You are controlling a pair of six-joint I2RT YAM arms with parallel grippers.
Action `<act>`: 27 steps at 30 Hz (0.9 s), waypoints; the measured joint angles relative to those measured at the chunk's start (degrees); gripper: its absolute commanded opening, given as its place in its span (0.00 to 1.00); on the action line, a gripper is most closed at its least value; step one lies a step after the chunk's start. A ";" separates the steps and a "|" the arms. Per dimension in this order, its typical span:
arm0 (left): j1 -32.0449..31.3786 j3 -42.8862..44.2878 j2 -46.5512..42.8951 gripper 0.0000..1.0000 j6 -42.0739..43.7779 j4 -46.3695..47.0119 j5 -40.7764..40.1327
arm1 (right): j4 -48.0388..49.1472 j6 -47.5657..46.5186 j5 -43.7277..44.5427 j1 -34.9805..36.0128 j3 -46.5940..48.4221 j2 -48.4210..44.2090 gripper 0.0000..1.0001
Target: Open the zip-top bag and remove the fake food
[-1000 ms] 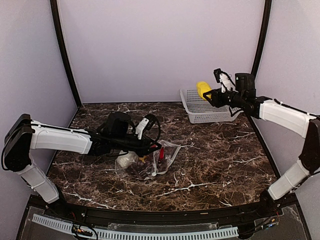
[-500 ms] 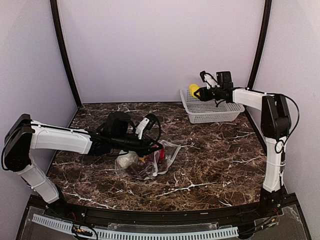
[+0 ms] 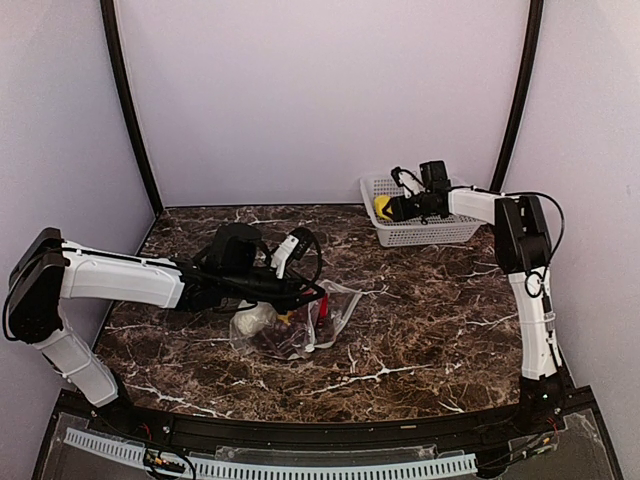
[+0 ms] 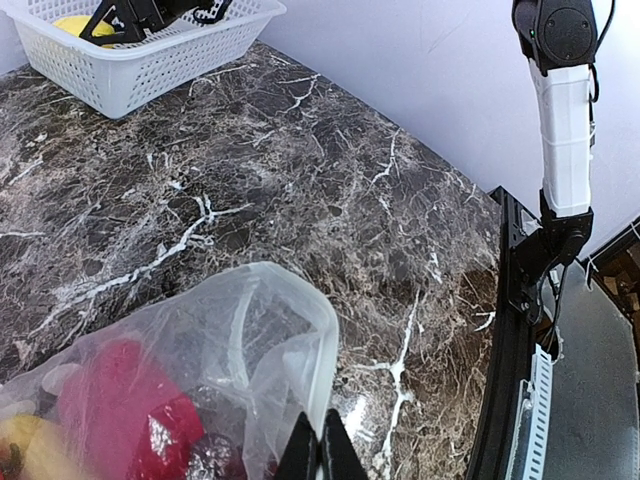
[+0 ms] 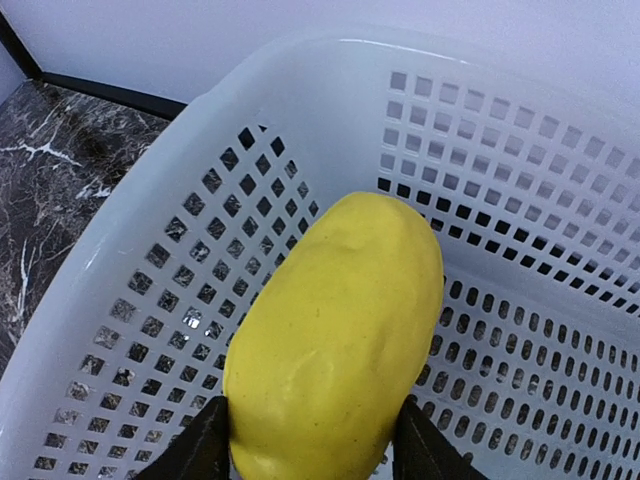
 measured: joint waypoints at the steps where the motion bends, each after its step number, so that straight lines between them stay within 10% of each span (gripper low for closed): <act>1: 0.00 0.00 0.00 0.01 0.02 0.00 -0.11 | -0.15 0.11 -0.13 0.00 0.04 0.04 0.70; 15: 0.00 0.00 0.00 0.01 0.33 -0.76 -1.60 | 2.34 1.22 -3.69 0.26 -14.71 -18.53 0.77; 27: 0.00 1.36 0.00 0.01 0.24 -1.75 -2.14 | 14.36 3.52 -7.10 10.67 -52.81 -51.76 0.73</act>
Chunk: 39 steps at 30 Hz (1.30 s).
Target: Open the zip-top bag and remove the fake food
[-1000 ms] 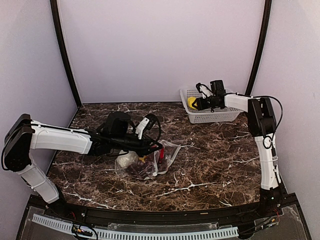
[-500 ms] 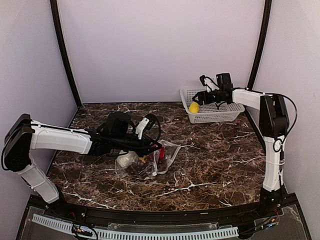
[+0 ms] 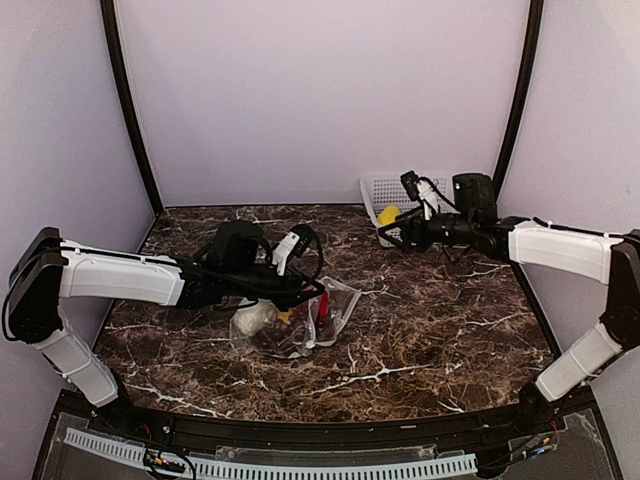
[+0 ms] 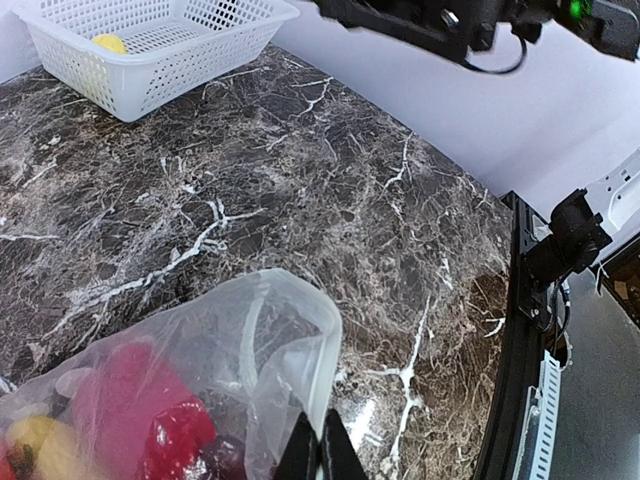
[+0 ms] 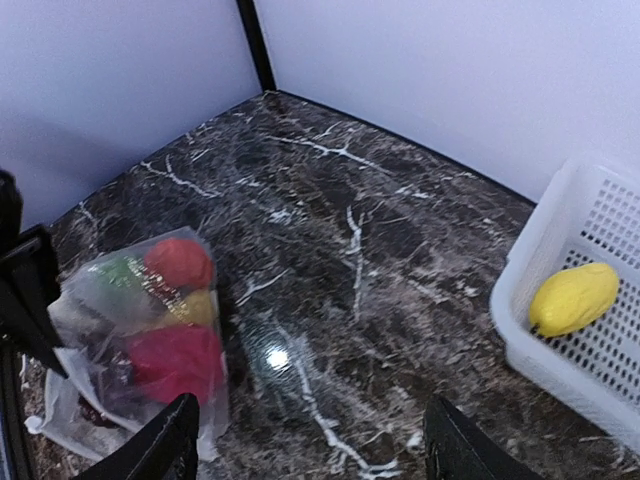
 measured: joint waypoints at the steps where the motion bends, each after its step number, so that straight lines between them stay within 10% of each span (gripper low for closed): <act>1: 0.00 0.09 0.00 0.01 0.00 -0.11 -0.02 | 0.63 0.52 -0.09 1.38 -2.99 -2.12 0.72; 12: 0.13 0.46 0.00 0.01 -0.85 -0.31 0.02 | 7.45 12.09 1.03 15.37 -21.03 -7.13 0.68; 39: 0.15 0.31 0.00 0.01 -2.49 2.71 -0.83 | 29.38 39.89 5.90 26.69 -10.58 21.40 0.78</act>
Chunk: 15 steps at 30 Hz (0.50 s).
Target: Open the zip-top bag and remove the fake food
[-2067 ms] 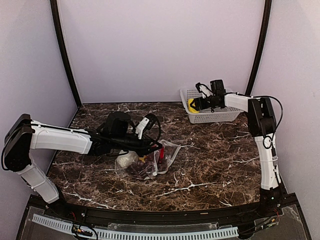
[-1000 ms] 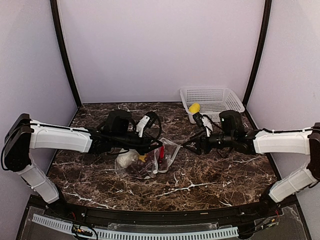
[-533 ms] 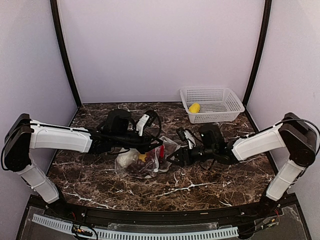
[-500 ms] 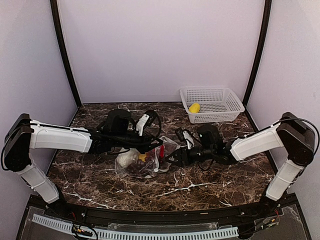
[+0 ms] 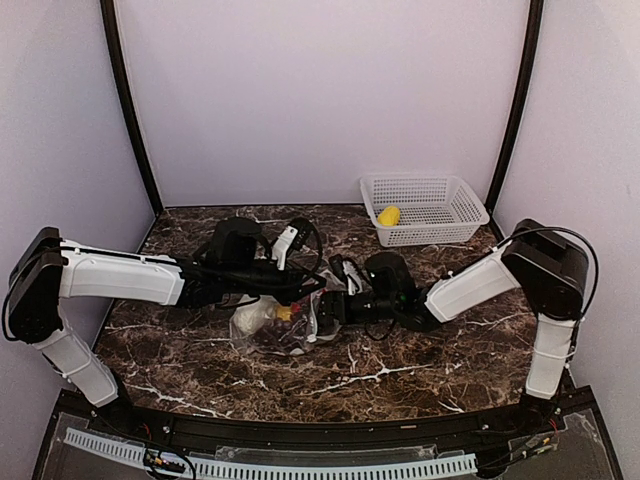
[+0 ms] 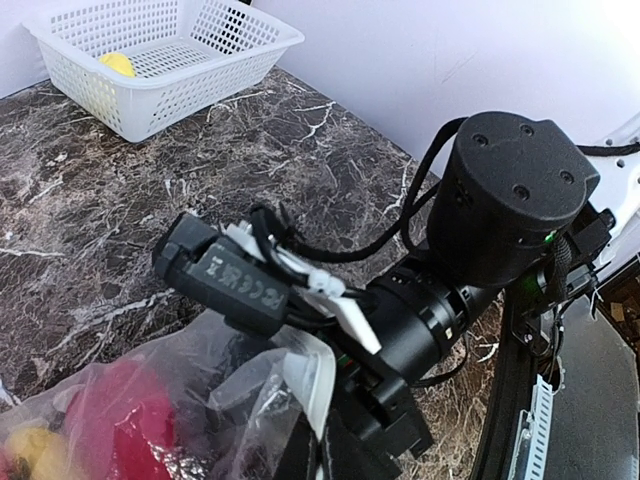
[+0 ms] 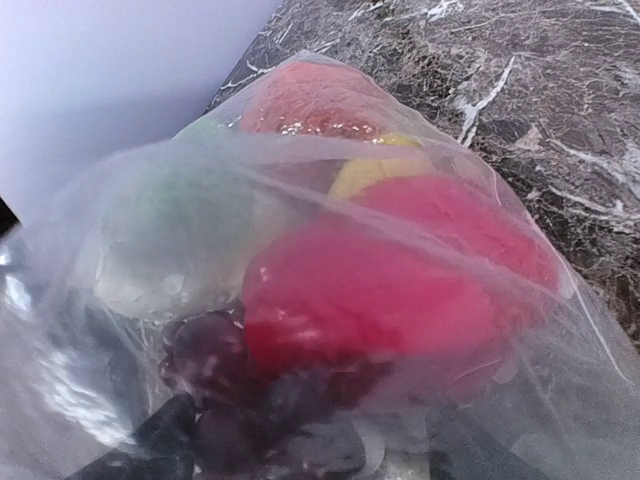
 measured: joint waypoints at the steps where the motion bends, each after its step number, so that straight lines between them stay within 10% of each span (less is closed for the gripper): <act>1: 0.00 0.00 0.00 0.01 0.00 0.02 -0.11 | 0.39 0.52 -0.02 0.17 0.59 0.98 0.79; 15: 0.00 -0.74 0.00 0.01 0.04 0.28 -1.97 | 3.58 3.69 -0.59 1.51 -1.29 0.98 0.17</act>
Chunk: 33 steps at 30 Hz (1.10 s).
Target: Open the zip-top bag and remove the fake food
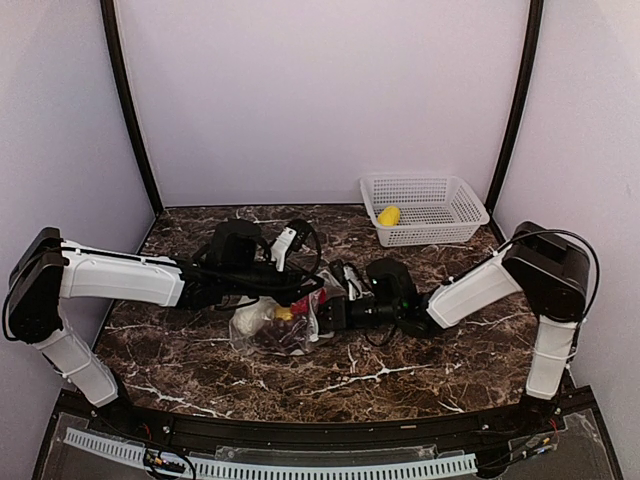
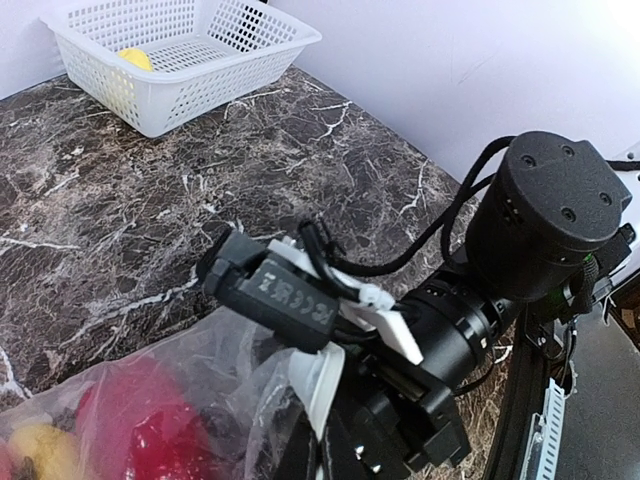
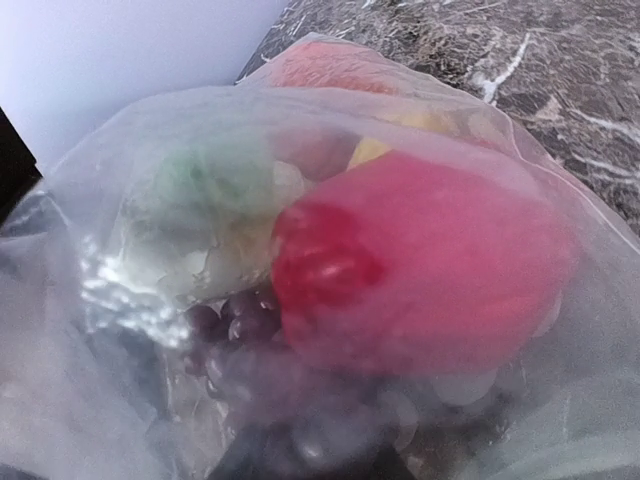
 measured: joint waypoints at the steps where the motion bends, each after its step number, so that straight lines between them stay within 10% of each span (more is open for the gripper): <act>1: 0.00 0.00 0.00 0.01 0.00 0.00 -0.31 | 0.02 0.09 0.04 0.02 -0.68 -0.74 0.14; 33: 0.37 -1.42 0.00 0.01 -0.26 0.66 -3.13 | -2.91 -11.37 2.19 0.26 -5.84 -21.81 0.00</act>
